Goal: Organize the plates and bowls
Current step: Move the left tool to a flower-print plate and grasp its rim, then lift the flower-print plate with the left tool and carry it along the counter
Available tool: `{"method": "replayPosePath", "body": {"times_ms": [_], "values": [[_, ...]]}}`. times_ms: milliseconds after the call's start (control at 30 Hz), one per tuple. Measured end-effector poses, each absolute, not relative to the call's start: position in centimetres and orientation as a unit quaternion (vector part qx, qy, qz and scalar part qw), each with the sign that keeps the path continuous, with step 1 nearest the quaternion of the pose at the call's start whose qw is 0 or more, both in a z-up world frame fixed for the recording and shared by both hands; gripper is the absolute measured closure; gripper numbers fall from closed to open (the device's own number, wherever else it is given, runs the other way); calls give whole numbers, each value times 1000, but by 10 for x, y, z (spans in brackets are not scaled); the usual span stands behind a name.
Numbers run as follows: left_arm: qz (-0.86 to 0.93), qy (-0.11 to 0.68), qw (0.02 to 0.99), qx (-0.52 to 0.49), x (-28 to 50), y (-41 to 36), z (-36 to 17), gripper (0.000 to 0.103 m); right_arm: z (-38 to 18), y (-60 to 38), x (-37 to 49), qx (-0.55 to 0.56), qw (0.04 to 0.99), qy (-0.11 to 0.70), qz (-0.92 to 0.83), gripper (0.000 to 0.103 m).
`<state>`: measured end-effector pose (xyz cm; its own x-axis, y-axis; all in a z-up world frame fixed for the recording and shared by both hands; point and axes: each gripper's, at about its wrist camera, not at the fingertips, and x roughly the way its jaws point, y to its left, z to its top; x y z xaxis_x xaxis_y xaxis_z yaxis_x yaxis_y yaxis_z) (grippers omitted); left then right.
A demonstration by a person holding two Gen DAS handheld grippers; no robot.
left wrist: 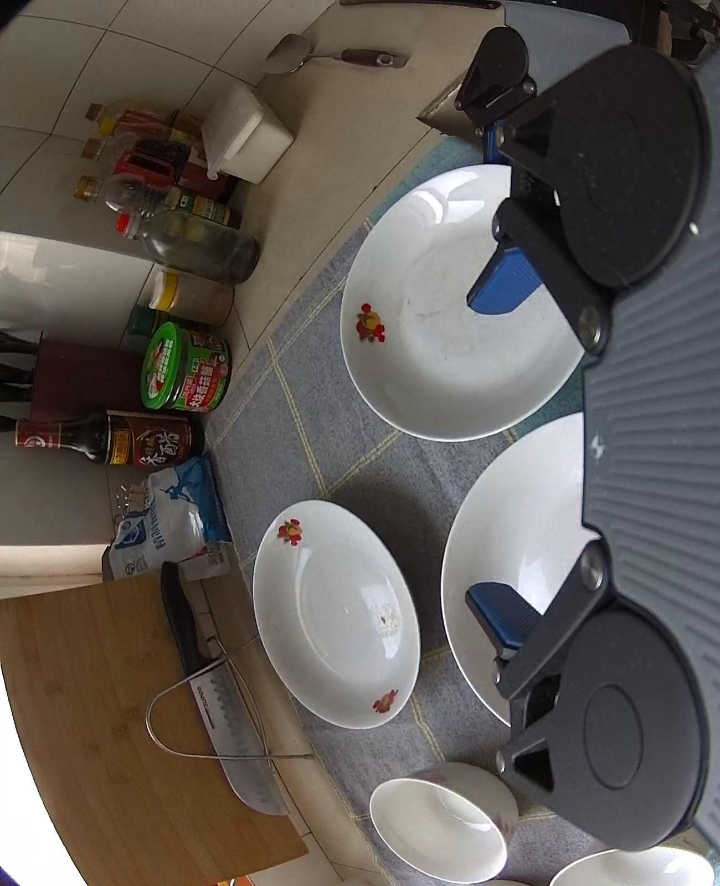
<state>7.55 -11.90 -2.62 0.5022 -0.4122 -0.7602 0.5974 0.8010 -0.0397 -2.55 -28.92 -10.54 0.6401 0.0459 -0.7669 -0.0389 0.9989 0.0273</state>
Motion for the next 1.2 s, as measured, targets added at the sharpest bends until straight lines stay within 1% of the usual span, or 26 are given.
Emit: {"method": "replayPosePath", "body": {"times_ms": [100,300,467,633,733,800,867,900,967,1200], "values": [[-300,404,855,127,81,-129,-27,1,-108,-284,-23,-30,904,426,38,0],[-325,403,842,152,97,-151,-28,1,-110,-290,-26,-27,912,408,43,0],[-356,427,817,154,113,-170,-31,1,-113,-292,-32,-28,922,384,46,0],[-387,429,793,193,125,-193,-34,3,-112,-295,-29,-28,920,387,48,0],[-399,434,779,214,134,-205,-40,9,-111,-295,-26,-29,919,391,48,0],[-407,442,769,218,140,-210,-46,15,-111,-294,-27,-30,919,390,50,0],[-409,457,760,218,146,-214,-54,18,-112,-295,-28,-27,920,389,52,0],[-411,469,751,215,150,-216,-59,23,-111,-296,-28,-24,920,387,54,0],[-412,487,740,214,154,-219,-67,27,-111,-297,-29,-19,921,385,60,0],[-422,508,721,209,166,-226,-75,28,-112,-301,-30,-20,921,380,78,0]]}}
